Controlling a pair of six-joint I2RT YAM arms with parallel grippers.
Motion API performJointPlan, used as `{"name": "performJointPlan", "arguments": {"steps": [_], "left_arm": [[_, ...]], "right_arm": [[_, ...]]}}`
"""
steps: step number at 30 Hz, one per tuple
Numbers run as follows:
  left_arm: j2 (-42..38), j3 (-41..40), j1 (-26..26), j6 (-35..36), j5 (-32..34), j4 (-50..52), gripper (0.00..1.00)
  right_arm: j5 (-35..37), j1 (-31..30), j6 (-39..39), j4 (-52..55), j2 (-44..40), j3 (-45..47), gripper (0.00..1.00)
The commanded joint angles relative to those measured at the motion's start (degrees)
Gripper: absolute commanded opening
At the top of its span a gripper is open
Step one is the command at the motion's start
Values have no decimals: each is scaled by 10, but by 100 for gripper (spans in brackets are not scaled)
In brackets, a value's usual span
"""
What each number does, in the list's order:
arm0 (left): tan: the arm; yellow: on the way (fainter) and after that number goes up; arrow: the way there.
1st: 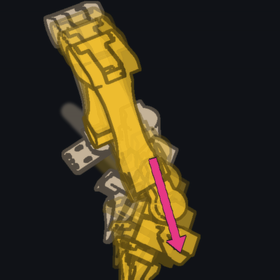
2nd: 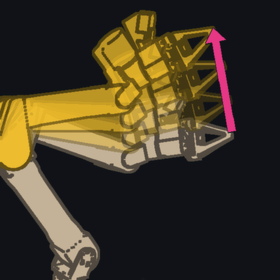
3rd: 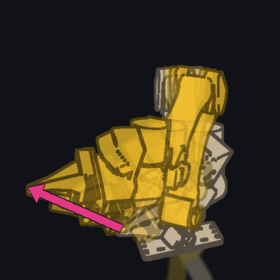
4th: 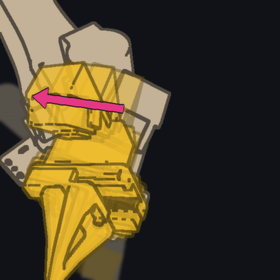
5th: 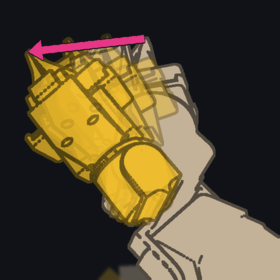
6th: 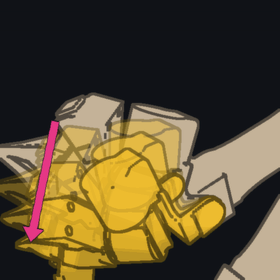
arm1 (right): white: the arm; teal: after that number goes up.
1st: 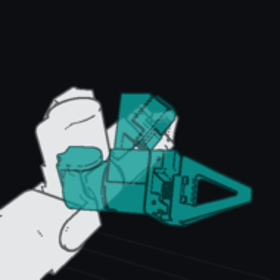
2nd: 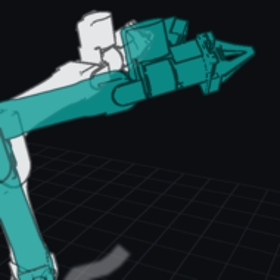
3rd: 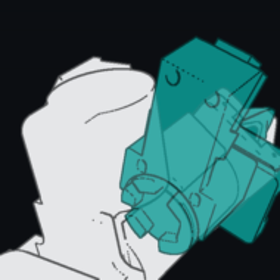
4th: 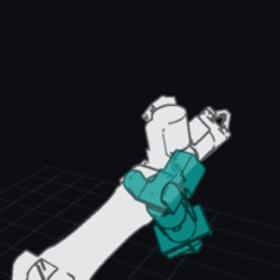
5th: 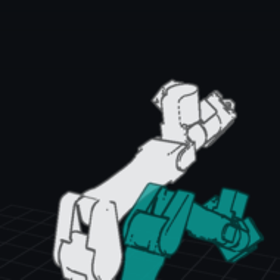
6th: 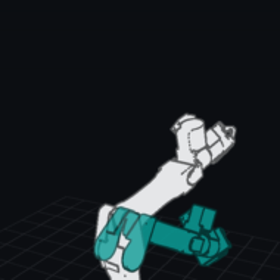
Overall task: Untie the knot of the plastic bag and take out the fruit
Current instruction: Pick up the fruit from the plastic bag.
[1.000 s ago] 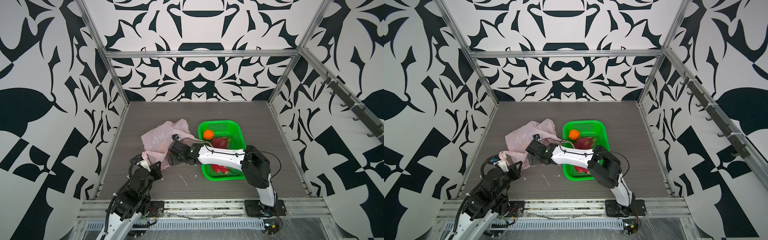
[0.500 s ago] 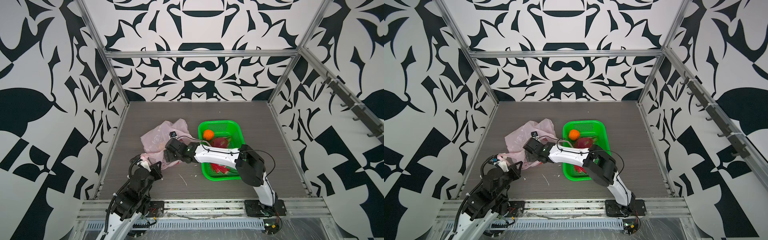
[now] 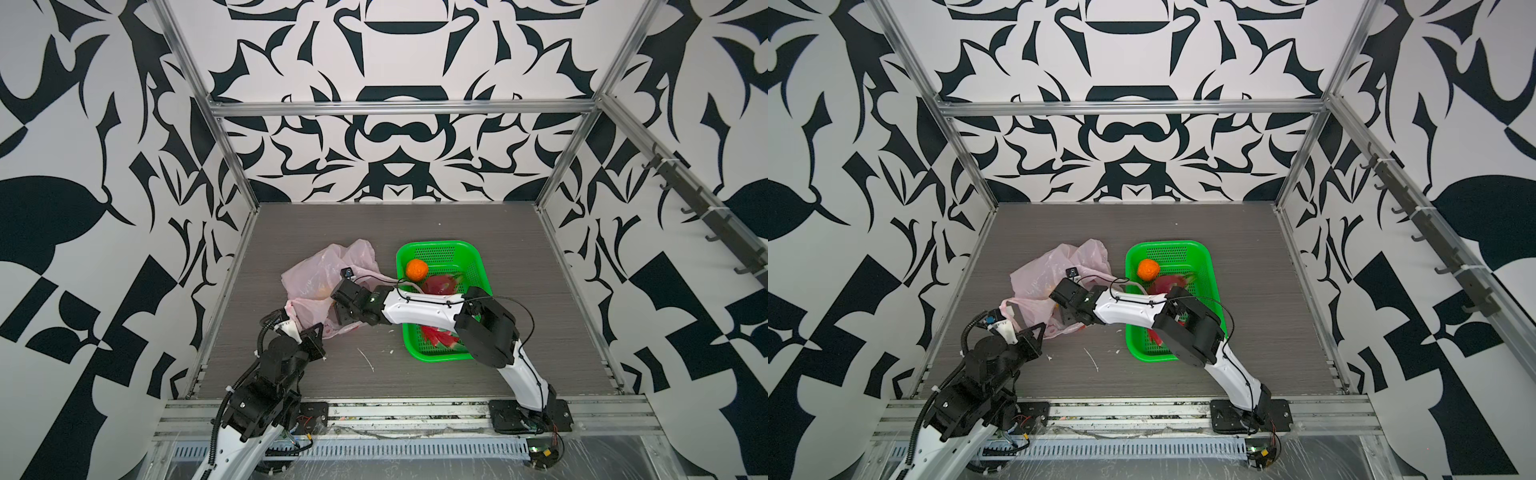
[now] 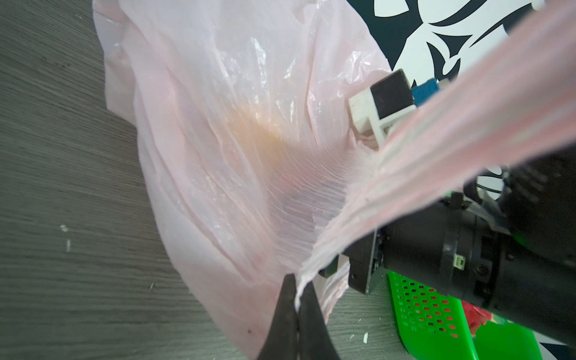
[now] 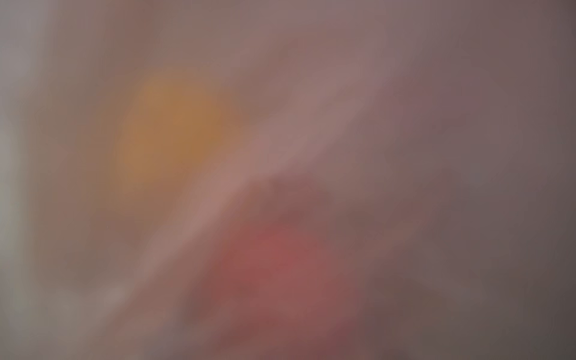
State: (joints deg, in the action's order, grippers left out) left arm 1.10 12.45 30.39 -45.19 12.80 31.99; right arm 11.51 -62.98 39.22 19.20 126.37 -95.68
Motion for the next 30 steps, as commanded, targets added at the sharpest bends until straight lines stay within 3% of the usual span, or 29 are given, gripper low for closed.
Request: {"name": "performJointPlan", "arguments": {"steps": [1, 3, 10, 30], "left_arm": [[-8, -5, 1, -3, 5, -2, 0], [-8, -6, 2, -3, 8, -3, 0], [-8, -11, 1, 2, 11, -10, 0], [-4, -22, 1, 3, 9, -24, 0]], "right_arm": [[1, 2, -5, -1, -20, -14, 53], [1, 2, -10, -3, -29, -8, 46], [-53, 1, -11, -13, -82, 27, 38], [-71, -32, -36, 84, -244, 86, 32]]}}
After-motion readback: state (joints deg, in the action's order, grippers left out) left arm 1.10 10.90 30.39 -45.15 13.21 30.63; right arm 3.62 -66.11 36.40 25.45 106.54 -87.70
